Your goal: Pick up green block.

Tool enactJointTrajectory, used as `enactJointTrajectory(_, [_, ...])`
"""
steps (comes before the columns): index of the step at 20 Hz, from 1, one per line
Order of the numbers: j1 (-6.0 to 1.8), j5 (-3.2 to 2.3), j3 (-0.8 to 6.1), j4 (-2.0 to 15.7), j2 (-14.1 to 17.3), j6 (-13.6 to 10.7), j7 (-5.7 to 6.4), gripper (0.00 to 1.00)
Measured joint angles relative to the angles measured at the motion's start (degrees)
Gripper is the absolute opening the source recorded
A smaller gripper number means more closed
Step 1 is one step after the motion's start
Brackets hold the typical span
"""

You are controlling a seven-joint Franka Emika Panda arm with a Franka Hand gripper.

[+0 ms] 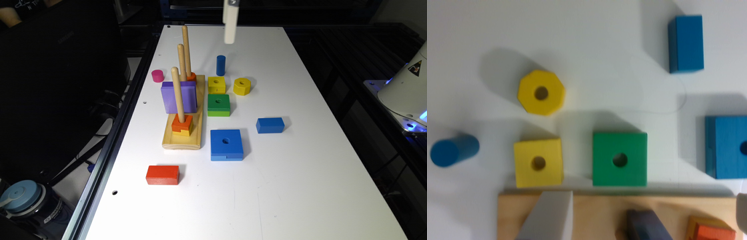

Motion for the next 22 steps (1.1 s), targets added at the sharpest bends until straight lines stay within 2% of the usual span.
enactJointTrajectory(2, [-0.02,-0.2,0.02,0.58,0.67,-0.06,0.15,1.0])
enactJointTrajectory(18, [-0.03,-0.28,0.02,0.36,1.13,-0.05,0.18,1.0])
enactJointTrajectory(22, [-0.03,-0.6,0.01,0.31,2.71,0.73,0.28,1.0])
